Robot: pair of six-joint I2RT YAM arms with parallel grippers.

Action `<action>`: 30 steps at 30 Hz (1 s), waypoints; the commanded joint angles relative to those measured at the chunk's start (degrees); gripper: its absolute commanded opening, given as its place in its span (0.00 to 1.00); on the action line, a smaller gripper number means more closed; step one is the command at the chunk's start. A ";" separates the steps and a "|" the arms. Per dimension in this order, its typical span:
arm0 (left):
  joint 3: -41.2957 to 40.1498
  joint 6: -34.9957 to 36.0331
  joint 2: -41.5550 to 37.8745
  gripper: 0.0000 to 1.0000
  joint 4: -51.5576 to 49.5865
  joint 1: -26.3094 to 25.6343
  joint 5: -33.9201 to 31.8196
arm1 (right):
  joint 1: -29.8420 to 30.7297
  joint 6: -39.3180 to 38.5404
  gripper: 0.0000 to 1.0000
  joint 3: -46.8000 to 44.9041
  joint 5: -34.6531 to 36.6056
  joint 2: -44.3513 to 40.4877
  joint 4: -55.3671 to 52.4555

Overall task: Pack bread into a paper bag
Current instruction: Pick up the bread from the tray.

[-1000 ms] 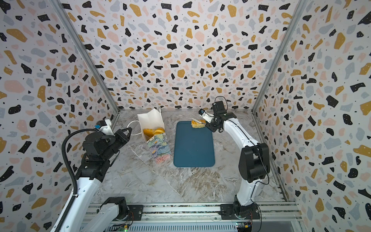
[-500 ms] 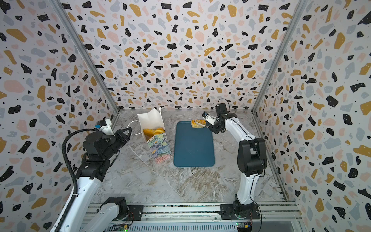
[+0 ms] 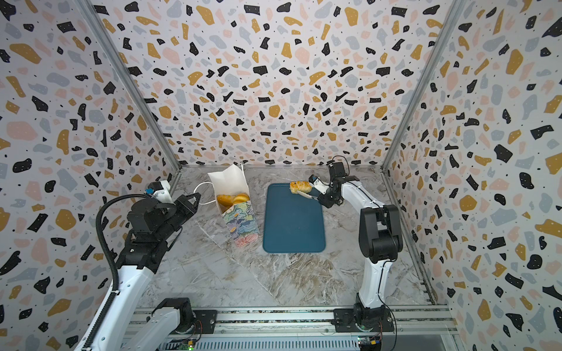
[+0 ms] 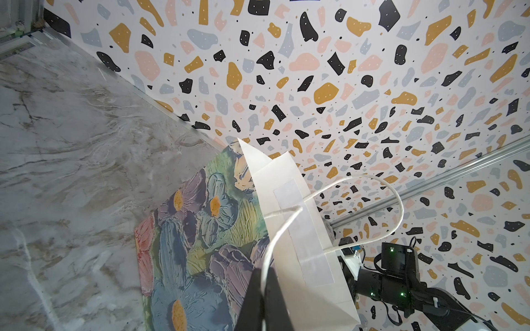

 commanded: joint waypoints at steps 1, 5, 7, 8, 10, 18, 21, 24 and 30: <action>0.98 0.60 0.06 0.00 1.62 0.19 -0.19 | -0.33 -0.04 0.53 -0.17 -1.36 -0.41 1.19; 0.98 0.47 0.05 0.00 1.55 0.18 -0.36 | -0.33 -0.05 0.53 0.12 -0.91 0.80 1.60; 1.06 0.52 0.17 0.00 1.49 0.18 -0.34 | -0.41 -0.11 0.53 0.72 -0.87 1.50 1.42; 1.03 0.52 0.23 0.00 1.41 0.19 -0.32 | -0.47 -0.04 0.53 1.07 -0.82 1.89 1.31; 1.16 0.43 0.27 0.00 1.41 0.19 -0.29 | -0.65 -0.13 0.53 1.78 -0.95 2.55 1.05; 1.60 0.51 0.50 0.00 1.31 0.14 -0.38 | -1.03 -0.42 0.53 5.10 -1.07 5.29 0.94; 1.68 0.44 0.61 0.00 1.31 0.18 -0.47 | -1.04 -0.35 0.53 5.90 -0.94 5.76 1.06; 1.77 0.44 0.63 0.00 1.31 0.18 -0.55 | -1.04 -0.26 0.53 6.06 -0.19 5.63 1.51; 1.68 0.48 0.94 0.00 1.47 0.17 -0.64 | -1.03 -0.30 0.53 7.12 0.73 6.41 1.48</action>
